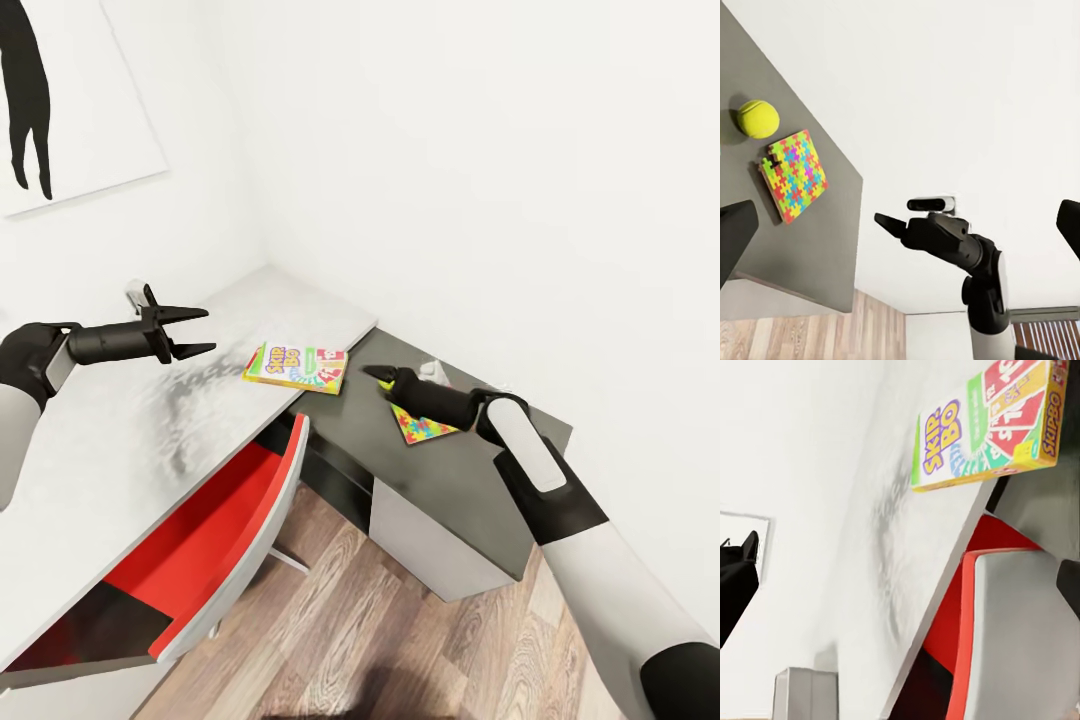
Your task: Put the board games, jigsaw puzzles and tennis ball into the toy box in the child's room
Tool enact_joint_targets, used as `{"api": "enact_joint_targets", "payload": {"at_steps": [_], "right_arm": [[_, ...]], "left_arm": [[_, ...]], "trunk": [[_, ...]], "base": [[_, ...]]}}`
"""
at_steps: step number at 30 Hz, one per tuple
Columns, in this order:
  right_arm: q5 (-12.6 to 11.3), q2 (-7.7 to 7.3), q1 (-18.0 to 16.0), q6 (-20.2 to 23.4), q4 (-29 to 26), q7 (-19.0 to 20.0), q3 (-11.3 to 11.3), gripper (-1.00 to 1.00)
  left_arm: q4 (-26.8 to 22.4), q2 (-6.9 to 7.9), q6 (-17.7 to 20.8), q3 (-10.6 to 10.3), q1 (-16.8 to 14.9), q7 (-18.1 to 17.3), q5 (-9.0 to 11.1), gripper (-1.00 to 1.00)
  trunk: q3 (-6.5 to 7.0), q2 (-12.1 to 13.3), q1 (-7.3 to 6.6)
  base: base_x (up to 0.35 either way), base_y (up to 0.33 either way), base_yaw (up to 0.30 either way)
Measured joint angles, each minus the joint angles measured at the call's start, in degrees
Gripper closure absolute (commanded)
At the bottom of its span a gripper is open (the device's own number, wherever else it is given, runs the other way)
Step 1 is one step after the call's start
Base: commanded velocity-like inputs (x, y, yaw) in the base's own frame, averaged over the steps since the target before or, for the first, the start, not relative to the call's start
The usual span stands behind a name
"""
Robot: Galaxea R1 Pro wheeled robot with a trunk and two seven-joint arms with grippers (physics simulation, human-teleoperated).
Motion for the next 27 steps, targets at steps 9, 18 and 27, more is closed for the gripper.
{"api": "enact_joint_targets", "payload": {"at_steps": [9, 18, 27], "right_arm": [[-0.5, 0.30, 4.7, -8.3, 3.0, 2.9, -0.3, -1.00], [-1.4, 0.43, 5.2, -9.3, 9.4, 10.1, -0.4, -1.00], [-1.6, 0.60, 5.3, -11.7, 14.8, 17.3, -1.4, -1.00]], "left_arm": [[0.0, 0.15, 0.0, 0.1, 0.0, 0.0, 0.0, -1.00], [0.0, 0.16, 0.0, 0.1, 0.0, 0.0, 0.0, -1.00], [0.0, 0.16, 0.0, 0.1, 0.5, 0.0, 0.0, -1.00]], "trunk": [[0.00, 0.0, 0.00], [0.00, 0.0, 0.00], [0.00, 0.0, 0.00]], "base": [[0.000, 0.000, 0.000], [0.000, 0.026, 0.000], [0.000, 0.005, 0.000]]}}
